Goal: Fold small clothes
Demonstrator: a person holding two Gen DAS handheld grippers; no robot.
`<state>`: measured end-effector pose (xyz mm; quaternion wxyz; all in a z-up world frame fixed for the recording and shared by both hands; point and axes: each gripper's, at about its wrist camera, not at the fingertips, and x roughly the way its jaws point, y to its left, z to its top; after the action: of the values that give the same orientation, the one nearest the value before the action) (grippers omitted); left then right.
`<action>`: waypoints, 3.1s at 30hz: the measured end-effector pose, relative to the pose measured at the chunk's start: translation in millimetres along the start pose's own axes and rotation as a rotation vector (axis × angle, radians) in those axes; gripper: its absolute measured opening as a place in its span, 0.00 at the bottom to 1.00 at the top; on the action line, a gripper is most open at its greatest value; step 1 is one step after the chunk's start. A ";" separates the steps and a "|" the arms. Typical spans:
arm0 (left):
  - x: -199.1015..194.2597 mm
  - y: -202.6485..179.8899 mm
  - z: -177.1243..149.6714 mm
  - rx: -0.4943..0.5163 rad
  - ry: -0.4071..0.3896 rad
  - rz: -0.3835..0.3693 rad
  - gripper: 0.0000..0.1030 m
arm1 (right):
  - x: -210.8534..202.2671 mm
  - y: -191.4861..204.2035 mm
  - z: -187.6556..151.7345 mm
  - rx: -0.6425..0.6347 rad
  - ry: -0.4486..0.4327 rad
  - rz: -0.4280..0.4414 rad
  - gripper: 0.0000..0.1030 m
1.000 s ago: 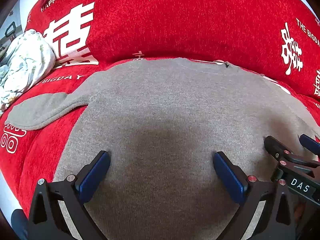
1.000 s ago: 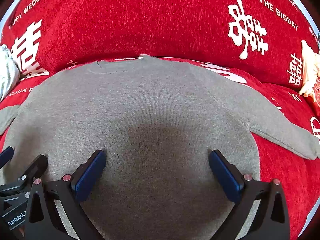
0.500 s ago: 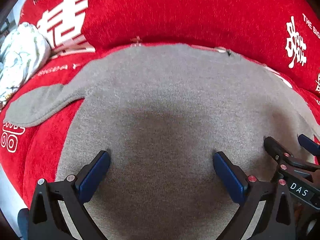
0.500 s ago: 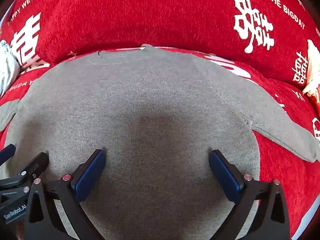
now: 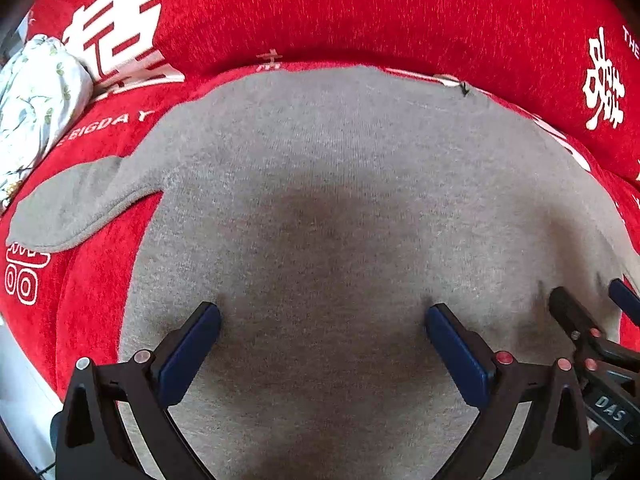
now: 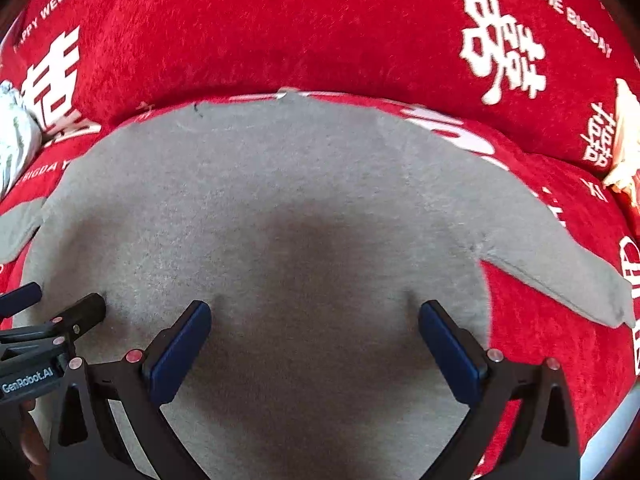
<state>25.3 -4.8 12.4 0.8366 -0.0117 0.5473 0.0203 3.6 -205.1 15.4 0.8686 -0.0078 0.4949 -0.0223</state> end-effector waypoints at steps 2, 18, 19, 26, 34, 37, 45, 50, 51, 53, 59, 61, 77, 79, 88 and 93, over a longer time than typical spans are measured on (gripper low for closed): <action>-1.7 -2.9 1.4 -0.003 -0.019 0.009 1.00 | -4.3 -6.2 1.9 0.012 -0.022 -0.005 1.00; -20.8 -34.5 20.7 0.051 -0.111 -0.009 1.00 | -9.6 -37.5 9.9 0.074 -0.068 -0.022 1.00; -22.6 -36.3 21.3 0.051 -0.118 -0.009 1.00 | -10.3 -39.3 9.8 0.078 -0.070 -0.024 1.00; -29.1 -56.5 21.4 0.090 -0.131 -0.004 1.00 | -14.5 -55.4 7.9 0.109 -0.085 -0.026 1.00; -33.7 -84.1 20.8 0.133 -0.134 -0.017 1.00 | -19.5 -76.5 6.8 0.142 -0.100 -0.037 1.00; -35.0 -95.8 19.9 0.154 -0.137 -0.021 1.00 | -21.2 -86.3 6.7 0.159 -0.105 -0.044 1.00; -36.6 -132.7 18.7 0.211 -0.138 -0.028 1.00 | -23.5 -116.3 2.1 0.200 -0.115 -0.069 1.00; -37.0 -158.0 15.7 0.247 -0.140 -0.034 1.00 | -23.8 -140.7 -3.0 0.237 -0.116 -0.082 1.00; -36.9 -164.0 14.7 0.257 -0.140 -0.035 1.00 | -23.9 -144.7 -3.7 0.243 -0.116 -0.085 1.00; -36.5 -173.9 13.3 0.270 -0.139 -0.038 1.00 | -24.0 -154.6 -5.3 0.256 -0.116 -0.091 1.00; -38.5 -201.3 10.7 0.308 -0.143 -0.045 1.00 | -25.1 -183.6 -12.5 0.300 -0.117 -0.105 1.00; -38.3 -208.7 10.4 0.314 -0.142 -0.046 1.00 | -25.3 -190.5 -14.7 0.309 -0.116 -0.110 1.00; -39.0 -266.5 3.8 0.389 -0.138 -0.066 1.00 | -21.5 -269.0 -39.1 0.428 -0.105 -0.172 1.00; -39.9 -274.0 2.0 0.401 -0.141 -0.069 1.00 | -20.9 -279.5 -41.7 0.446 -0.103 -0.176 1.00; -37.6 -309.1 -7.6 0.455 -0.142 -0.076 1.00 | -16.3 -320.7 -58.2 0.524 -0.087 -0.198 1.00; -35.9 -324.0 -9.2 0.475 -0.140 -0.078 1.00 | -10.6 -347.0 -68.9 0.579 -0.078 -0.200 1.00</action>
<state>17.6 -329.6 40.8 0.8519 0.1657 0.4767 -0.1402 -71.8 -550.7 1.8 0.8465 0.1905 0.4312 -0.2473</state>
